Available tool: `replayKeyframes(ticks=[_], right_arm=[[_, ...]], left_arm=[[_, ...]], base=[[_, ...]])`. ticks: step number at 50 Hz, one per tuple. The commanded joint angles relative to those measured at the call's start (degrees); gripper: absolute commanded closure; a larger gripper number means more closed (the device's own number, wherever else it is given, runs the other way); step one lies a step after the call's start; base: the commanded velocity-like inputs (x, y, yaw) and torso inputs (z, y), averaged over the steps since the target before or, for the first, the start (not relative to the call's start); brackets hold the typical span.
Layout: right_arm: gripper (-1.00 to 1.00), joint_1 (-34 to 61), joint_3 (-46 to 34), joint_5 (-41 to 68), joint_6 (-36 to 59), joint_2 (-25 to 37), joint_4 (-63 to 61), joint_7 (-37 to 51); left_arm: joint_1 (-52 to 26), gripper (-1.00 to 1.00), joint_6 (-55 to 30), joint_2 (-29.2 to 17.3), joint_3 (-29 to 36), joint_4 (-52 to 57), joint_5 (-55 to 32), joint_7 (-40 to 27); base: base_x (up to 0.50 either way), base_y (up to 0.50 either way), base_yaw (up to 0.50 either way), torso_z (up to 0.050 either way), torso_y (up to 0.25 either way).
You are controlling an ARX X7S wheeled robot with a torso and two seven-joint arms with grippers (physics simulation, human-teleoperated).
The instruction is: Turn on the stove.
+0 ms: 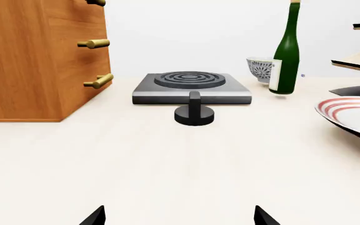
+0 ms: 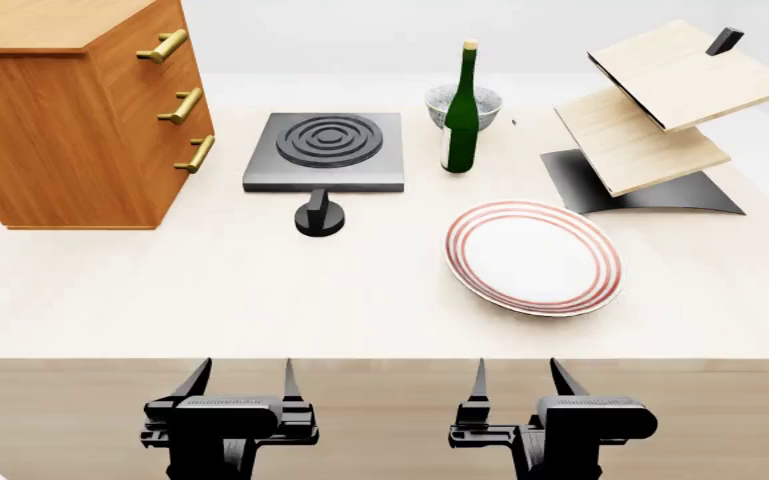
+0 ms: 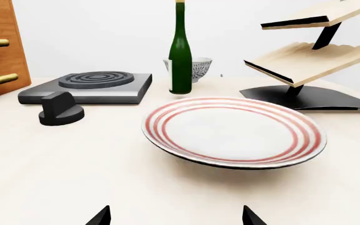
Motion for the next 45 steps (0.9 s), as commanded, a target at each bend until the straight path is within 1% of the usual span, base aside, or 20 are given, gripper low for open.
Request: replayKeyframes(ticks=[1,5,7,9,10,13,16,18,19,20,23,24,25,26,27,28,33,38,41,45], right_arm=[[-1.00,0.30,-2.94,2.38,-0.70,2.37,0.87,2.91],[-1.00,0.03,-3.30,-0.65,1.07,2.63,0.19,6.94],[-1.00,0.02,-3.18,0.98,0.94,2.85,0.03,6.34],[-1.00,0.53,-3.03,1.16,2.97,2.86,0.09,7.22],[-1.00,1.24,-2.48,2.30,5.06,2.73,0.72,7.34],[-1.00,1.66,-2.34,3.46,6.14,2.92,1.09,7.56],[-1.00,1.48,-2.06,5.99,9.74,3.46,-2.97,6.68],[-1.00,1.67,-2.16,6.76,16.59,4.30,-9.30,7.17],[-1.00,1.67,-2.03,7.75,18.52,4.60,-11.44,6.81],[-1.00,2.29,-1.29,9.70,24.77,5.34,-16.97,6.92],[-1.00,3.60,-0.46,11.17,32.03,6.82,-25.25,7.86],[-1.00,4.63,0.33,13.04,36.64,7.68,-30.43,7.72],[-1.00,4.99,0.59,13.62,38.13,8.03,-32.72,7.82],[-1.00,6.40,1.81,15.73,43.77,8.52,-37.48,8.35],[-1.00,7.04,2.82,17.57,45.99,8.50,-39.24,8.02],[-1.00,8.03,3.01,18.05,49.31,9.17,-42.78,8.90],[-1.00,10.28,5.35,22.66,59.29,9.34,-50.96,10.04],[-1.00,12.52,6.81,24.73,63.89,9.22,-53.57,11.03],[-1.00,12.66,6.85,24.65,63.61,9.28,-53.97,11.50],[-1.00,11.50,7.01,24.57,60.48,9.24,-53.02,10.73]], left_arm=[[-0.27,-1.00,0.69,-2.45,2.90,-0.83,-2.46,-2.86],[-0.22,-1.00,-1.38,-2.82,3.39,-0.22,-2.29,-4.19],[-0.48,-1.00,-2.98,-3.05,3.93,-0.06,-1.11,-5.39],[-1.20,-1.00,-5.10,-3.15,4.16,-0.75,-0.51,-6.41],[-1.95,-1.00,-7.57,-3.14,4.23,-1.31,0.79,-7.95],[-2.33,-1.00,-8.63,-3.36,4.24,-1.61,-0.01,-8.01],[-2.81,-1.00,-9.94,-4.09,4.30,1.84,-0.04,-8.24],[-3.87,-1.00,-18.72,-4.76,3.35,10.72,-2.27,-7.16],[-4.17,-1.00,-21.68,-5.05,3.10,13.57,-3.15,-6.75],[-4.71,-1.00,-27.98,-5.65,2.67,19.80,-3.88,-6.79],[-5.93,-1.00,-36.72,-6.78,2.14,27.59,-5.80,-6.04],[-7.39,-1.00,-43.81,-7.28,1.10,32.59,-8.12,-5.22],[-8.44,-1.00,-47.93,-7.31,0.24,34.43,-9.59,-4.92],[-10.63,-1.00,-54.34,-7.32,-1.39,37.55,-11.31,-5.09],[-11.57,-1.00,-56.90,-7.26,-2.22,38.92,-12.18,-5.13],[-13.40,-1.00,-62.07,-6.98,-4.24,42.12,-14.33,-4.75],[-17.42,-1.00,-73.43,-6.53,-8.56,51.00,-18.77,-4.37],[-18.45,-1.00,-74.91,-6.75,-9.49,52.11,-19.61,-4.39],[-17.75,-1.00,-72.77,-7.00,-8.83,50.65,-19.09,-4.57],[-17.13,-1.00,-71.33,-7.13,-8.36,49.52,-18.78,-4.86]], base=[[0.00,0.00,0.00,0.000,0.000],[0.00,0.00,0.00,0.000,0.000],[0.00,0.00,0.00,0.000,0.000],[0.00,0.00,0.00,0.000,0.000],[0.00,0.00,0.00,0.000,0.000],[0.00,0.00,0.00,0.000,0.000],[0.00,0.00,0.00,0.000,0.000],[0.00,0.00,0.00,0.000,0.000],[0.00,0.00,0.00,0.000,0.000],[0.00,0.00,0.00,0.000,0.000],[0.00,0.00,0.00,0.000,0.000],[0.00,0.00,0.00,0.000,0.000],[0.00,0.00,0.00,0.000,0.000],[0.00,0.00,0.00,0.000,0.000],[0.00,0.00,0.00,0.000,0.000],[0.00,0.00,0.00,0.000,0.000],[0.00,0.00,0.00,0.000,0.000],[0.00,0.00,0.00,0.000,0.000],[0.00,0.00,0.00,0.000,0.000],[0.00,0.00,0.00,0.000,0.000]])
